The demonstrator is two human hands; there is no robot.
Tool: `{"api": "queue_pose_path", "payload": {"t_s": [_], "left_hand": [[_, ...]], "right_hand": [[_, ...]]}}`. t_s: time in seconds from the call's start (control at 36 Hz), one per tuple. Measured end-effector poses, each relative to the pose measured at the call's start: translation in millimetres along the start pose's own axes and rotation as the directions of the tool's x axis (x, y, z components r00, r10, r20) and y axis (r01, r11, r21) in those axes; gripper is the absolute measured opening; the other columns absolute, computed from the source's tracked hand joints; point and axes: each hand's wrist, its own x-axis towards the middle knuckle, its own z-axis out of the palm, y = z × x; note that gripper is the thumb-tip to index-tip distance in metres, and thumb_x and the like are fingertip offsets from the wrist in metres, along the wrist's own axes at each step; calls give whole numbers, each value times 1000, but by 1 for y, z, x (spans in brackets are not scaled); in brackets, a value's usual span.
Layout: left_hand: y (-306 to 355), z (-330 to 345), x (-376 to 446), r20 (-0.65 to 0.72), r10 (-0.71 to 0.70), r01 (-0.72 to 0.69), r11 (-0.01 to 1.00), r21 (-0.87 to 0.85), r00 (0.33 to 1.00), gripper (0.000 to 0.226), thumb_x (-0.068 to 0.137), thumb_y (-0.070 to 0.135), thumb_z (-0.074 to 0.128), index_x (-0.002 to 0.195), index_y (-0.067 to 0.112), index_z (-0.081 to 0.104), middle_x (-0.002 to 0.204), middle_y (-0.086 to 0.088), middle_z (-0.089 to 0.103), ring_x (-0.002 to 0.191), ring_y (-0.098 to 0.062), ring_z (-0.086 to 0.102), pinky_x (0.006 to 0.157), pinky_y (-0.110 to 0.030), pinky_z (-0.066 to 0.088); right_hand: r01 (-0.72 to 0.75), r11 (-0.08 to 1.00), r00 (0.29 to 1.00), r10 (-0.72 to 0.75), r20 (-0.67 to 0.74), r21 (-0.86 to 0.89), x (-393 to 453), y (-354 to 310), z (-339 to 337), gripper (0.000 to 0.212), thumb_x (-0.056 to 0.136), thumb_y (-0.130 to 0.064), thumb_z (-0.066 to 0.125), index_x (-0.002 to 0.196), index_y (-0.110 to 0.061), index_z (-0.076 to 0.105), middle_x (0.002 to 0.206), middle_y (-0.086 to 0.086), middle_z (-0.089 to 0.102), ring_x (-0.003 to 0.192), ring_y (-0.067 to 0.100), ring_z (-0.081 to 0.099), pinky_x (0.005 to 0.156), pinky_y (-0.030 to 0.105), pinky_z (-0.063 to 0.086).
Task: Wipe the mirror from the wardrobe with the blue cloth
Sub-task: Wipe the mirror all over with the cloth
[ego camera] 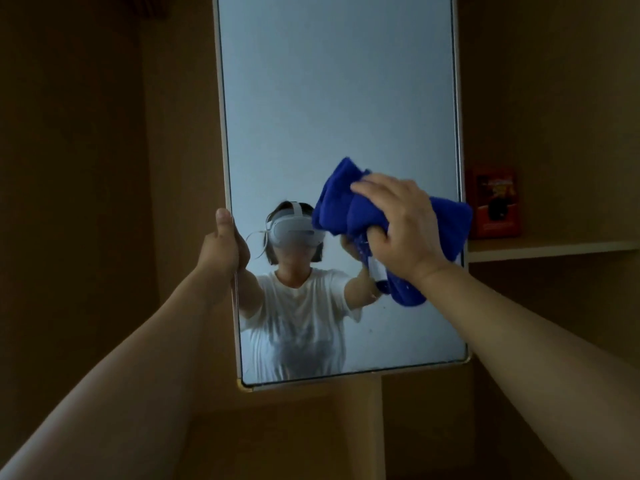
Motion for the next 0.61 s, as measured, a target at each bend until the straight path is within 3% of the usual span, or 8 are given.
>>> {"api": "queue_pose_path", "payload": {"t_s": [0.08,0.14,0.22,0.31,0.47,0.56,0.61], "left_hand": [[-2,1,2,-7,-2,3,1000,19,1000,56,95,59,16,64,18,40,65,-4,47,58,-14,45,71,-33,39],[-3,2,3,-10,-9,9,999,34,1000,60,95,59,15,66,14,42,66,-3,47,59,-14,45,70,-31,38],[-4,2,7,-13,-53,54,997,62,999,60,93,62,13,86,10,41,72,-2,47,67,-16,47,79,-36,39],[-3,4,9,-34,-58,60,998,36,998,62,94,61,16,76,8,43,67,-3,47,62,-15,46,76,-36,38],[-9,8,17,-83,-112,112,994,-7,990,64,89,68,19,76,9,41,56,-2,53,58,-13,45,72,-35,41],[-11,11,20,-116,-130,131,991,4,985,64,88,70,20,80,11,44,63,1,48,56,-13,45,70,-28,38],[-13,11,23,-115,-143,141,990,-22,983,67,87,71,20,96,13,53,65,3,47,63,-15,48,69,-27,36]], "right_hand": [[-92,989,995,95,19,-113,0,8,12,57,76,-14,54,133,-22,54,134,-3,56,112,27,48,97,45,31],[-104,990,992,110,61,-91,-20,8,24,60,74,-16,54,134,-25,52,137,-6,53,112,25,45,96,44,29],[-57,998,995,59,81,-25,-67,2,41,54,74,-19,57,128,-24,55,134,-6,55,112,22,44,95,43,32],[-31,999,994,29,107,14,-110,-7,52,49,75,-22,52,124,-24,57,131,-7,57,114,24,45,96,45,34],[-59,994,980,40,193,95,-156,-19,57,49,69,-26,48,116,-26,60,125,-9,60,109,22,47,97,42,32],[-95,987,958,55,281,133,-175,-24,53,43,69,-27,48,110,-27,64,120,-13,61,103,18,48,97,37,32],[-110,981,940,50,338,160,-193,-27,50,37,70,-27,49,104,-28,64,114,-15,62,98,14,49,95,33,32]]}}
